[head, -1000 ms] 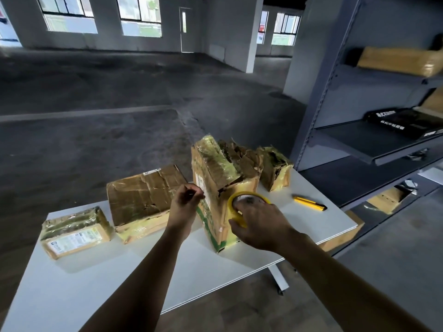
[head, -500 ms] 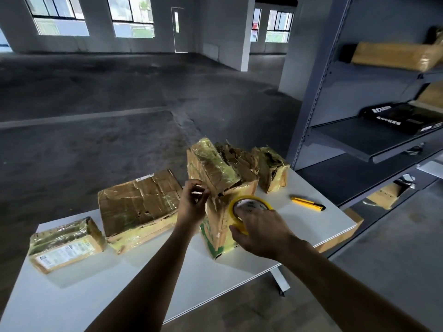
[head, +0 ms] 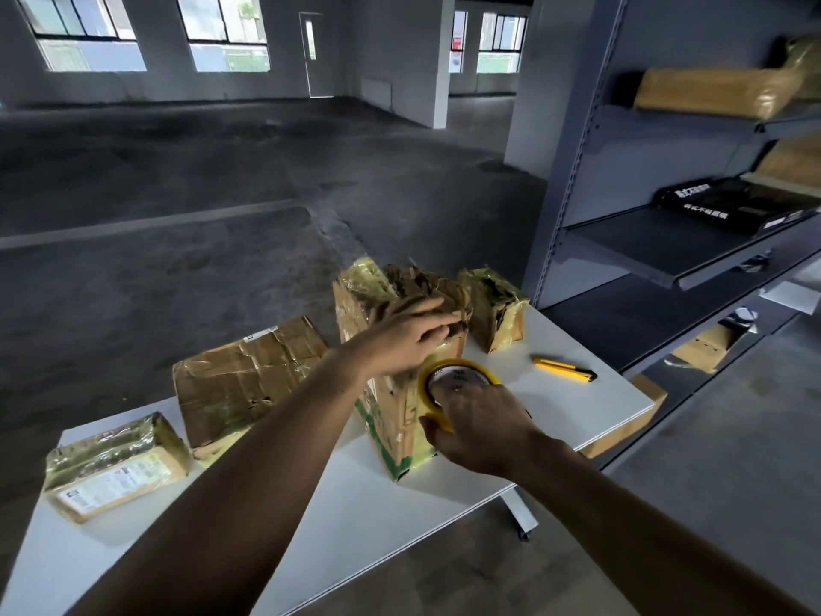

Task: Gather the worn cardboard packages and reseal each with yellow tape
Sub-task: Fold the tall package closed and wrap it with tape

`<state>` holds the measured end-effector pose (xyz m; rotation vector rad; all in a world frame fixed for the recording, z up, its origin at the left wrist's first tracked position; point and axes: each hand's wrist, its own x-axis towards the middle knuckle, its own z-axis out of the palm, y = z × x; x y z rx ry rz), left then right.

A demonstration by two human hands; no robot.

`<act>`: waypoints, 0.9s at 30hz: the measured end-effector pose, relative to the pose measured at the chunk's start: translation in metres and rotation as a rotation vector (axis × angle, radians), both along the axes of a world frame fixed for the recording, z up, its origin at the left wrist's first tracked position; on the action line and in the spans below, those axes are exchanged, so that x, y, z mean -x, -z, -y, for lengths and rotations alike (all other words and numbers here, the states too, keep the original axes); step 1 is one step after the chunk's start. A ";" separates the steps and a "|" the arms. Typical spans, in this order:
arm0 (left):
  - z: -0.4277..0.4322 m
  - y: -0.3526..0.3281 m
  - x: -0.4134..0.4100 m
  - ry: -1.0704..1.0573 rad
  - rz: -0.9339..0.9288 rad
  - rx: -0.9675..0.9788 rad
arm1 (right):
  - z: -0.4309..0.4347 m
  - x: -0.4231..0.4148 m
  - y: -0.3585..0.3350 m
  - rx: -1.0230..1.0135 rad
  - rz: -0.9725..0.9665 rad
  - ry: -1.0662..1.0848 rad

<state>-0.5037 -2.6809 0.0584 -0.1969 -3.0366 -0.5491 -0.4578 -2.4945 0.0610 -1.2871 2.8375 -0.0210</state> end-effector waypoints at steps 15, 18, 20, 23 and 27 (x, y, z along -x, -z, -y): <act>0.006 0.004 0.024 0.087 0.042 -0.053 | -0.001 -0.002 0.009 0.082 -0.029 0.032; 0.006 0.006 0.027 0.035 0.017 -0.090 | -0.003 0.008 0.013 0.112 -0.050 0.094; 0.006 0.007 0.027 0.022 0.005 -0.114 | -0.009 0.019 0.017 0.136 -0.041 0.156; 0.005 0.008 0.026 0.054 -0.020 -0.119 | -0.009 0.032 0.023 0.155 -0.047 0.165; 0.016 0.012 0.021 0.088 -0.050 -0.082 | -0.030 0.077 0.024 0.120 -0.087 0.289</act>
